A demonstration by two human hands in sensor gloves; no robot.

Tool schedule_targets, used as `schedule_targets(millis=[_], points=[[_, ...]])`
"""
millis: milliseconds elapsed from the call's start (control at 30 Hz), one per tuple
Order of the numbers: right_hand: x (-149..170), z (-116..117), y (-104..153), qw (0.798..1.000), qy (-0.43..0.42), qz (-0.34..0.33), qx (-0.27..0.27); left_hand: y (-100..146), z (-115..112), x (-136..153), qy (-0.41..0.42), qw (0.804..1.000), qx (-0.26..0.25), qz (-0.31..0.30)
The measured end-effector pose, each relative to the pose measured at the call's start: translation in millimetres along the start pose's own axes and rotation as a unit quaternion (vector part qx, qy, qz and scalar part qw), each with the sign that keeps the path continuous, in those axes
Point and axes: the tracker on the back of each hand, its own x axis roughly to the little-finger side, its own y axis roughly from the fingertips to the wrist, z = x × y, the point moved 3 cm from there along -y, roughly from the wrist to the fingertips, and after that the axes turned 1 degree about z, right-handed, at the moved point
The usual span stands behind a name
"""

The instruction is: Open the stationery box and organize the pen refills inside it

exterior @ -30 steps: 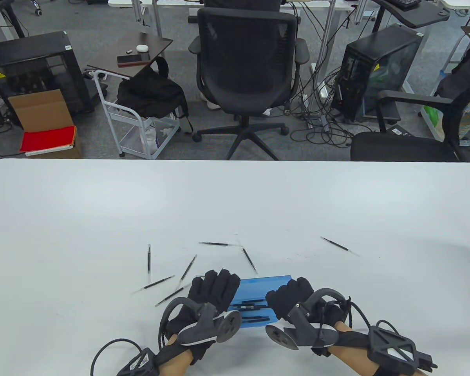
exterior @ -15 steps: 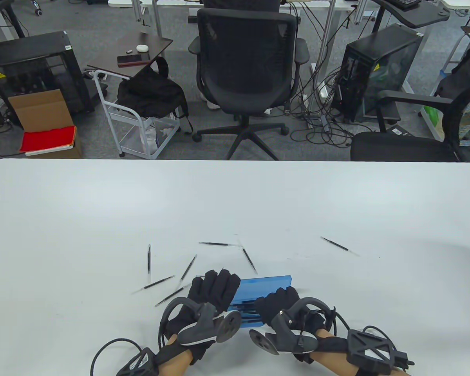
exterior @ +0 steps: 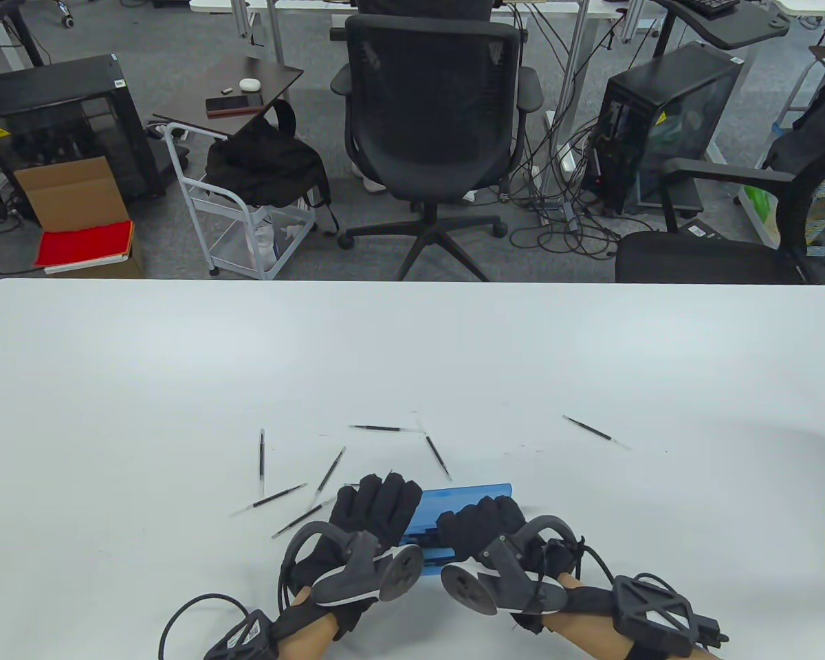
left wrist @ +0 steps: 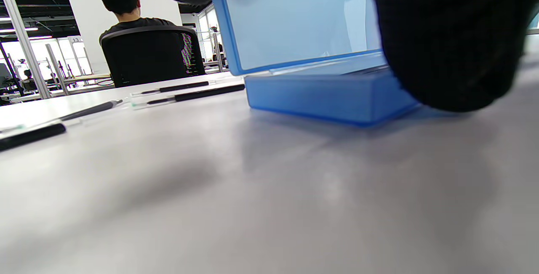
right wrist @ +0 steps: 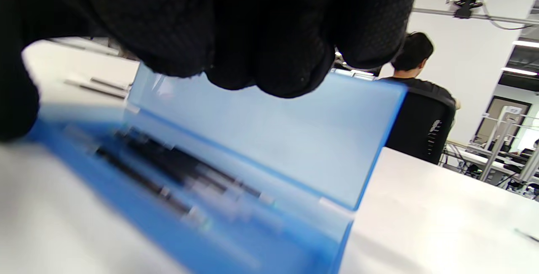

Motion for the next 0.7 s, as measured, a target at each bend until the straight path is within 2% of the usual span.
schedule_targets(millis=[133, 300, 433, 700], points=[[35, -19, -9, 0.998, 0.011, 0.051, 0.022, 0, 0, 0, -0.001, 1.000, 0.000, 0.000], [86, -23, -25, 0.992, 0.022, 0.122, 0.010, 0, 0, 0, -0.002, 1.000, 0.000, 0.001], [139, -7, -39, 0.981, 0.031, 0.189, -0.034, 0, 1, 0, -0.003, 1.000, -0.001, 0.001], [207, 47, -47, 0.954, 0.037, 0.270, -0.124, 1, 1, -1, -0.002, 1.000, -0.001, 0.000]])
